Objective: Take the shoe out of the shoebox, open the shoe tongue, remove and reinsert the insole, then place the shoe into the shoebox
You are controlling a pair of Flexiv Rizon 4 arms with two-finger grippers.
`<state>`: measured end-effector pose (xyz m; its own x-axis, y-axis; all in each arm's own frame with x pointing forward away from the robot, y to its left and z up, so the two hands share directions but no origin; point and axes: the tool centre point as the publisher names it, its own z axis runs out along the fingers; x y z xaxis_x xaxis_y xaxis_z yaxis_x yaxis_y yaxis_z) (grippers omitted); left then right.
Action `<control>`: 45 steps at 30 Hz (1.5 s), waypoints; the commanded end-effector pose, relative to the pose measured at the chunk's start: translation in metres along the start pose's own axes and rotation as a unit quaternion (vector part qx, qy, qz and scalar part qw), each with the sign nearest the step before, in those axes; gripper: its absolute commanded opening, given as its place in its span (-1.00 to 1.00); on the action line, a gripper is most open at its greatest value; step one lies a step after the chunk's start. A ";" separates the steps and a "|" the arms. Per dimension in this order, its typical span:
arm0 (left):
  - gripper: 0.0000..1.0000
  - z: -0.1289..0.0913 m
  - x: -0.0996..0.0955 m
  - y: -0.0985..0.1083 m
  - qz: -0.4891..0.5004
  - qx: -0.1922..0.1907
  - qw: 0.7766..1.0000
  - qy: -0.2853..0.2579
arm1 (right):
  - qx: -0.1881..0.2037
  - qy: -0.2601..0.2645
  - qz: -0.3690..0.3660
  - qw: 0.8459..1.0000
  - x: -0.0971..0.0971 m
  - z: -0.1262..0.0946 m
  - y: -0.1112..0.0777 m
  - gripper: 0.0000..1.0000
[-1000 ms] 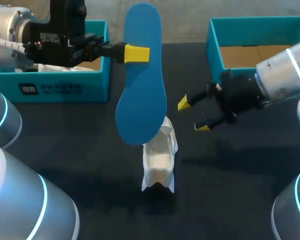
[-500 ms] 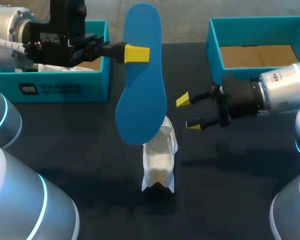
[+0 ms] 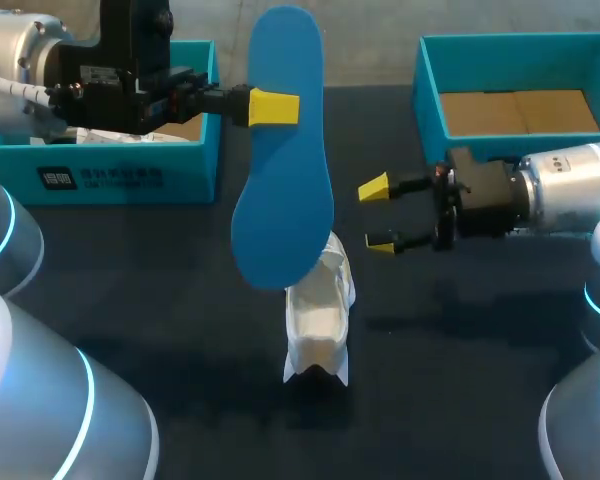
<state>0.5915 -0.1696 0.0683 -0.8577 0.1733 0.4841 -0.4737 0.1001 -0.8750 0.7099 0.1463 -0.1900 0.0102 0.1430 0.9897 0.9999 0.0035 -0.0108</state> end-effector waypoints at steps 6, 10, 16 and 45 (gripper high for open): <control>-1.00 0.001 0.000 0.000 -0.001 -0.002 1.000 -0.001 | 0.000 0.025 0.006 1.000 -0.006 -0.004 0.003 1.00; -1.00 0.001 0.000 0.000 -0.001 -0.002 1.000 -0.001 | 0.000 0.025 0.006 1.000 -0.006 -0.004 0.003 1.00; -1.00 0.001 0.000 0.000 -0.001 -0.002 1.000 -0.001 | 0.000 0.025 0.006 1.000 -0.006 -0.004 0.003 1.00; -1.00 -0.015 -0.014 -0.006 0.246 0.030 0.968 -0.024 | -0.007 0.062 -0.002 0.998 0.014 -0.015 -0.007 1.00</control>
<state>0.6110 -0.1624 0.0694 -0.9671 0.1473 0.2075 -0.2066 0.0218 -0.9782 0.7034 0.1323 -0.1732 0.0042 0.0175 0.9998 0.9999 -0.0096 -0.0041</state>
